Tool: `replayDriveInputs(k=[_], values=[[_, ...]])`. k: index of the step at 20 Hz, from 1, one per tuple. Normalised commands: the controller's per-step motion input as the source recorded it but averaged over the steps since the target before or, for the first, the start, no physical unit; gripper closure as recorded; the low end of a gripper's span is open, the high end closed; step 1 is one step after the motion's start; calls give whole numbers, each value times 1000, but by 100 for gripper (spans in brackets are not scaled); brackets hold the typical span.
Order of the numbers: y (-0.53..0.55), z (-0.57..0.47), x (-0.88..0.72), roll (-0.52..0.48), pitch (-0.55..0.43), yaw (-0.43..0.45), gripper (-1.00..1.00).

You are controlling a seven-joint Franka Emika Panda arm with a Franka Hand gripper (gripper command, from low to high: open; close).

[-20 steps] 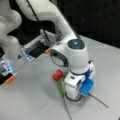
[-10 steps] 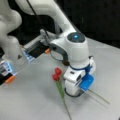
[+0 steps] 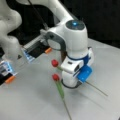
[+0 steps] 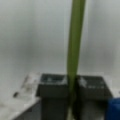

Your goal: Flower insertion into a vase

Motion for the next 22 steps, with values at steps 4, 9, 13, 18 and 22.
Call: replayDriveInputs(k=[4, 9, 13, 18, 22], values=[[-45, 327, -423, 34, -105, 46, 100], [-102, 269, -356, 61, -84, 63, 100], [-151, 308, -297, 66, -31, 72, 100], [-156, 281, -190, 55, 40, 43, 100], [-100, 250, -121, 64, 59, 20, 100]])
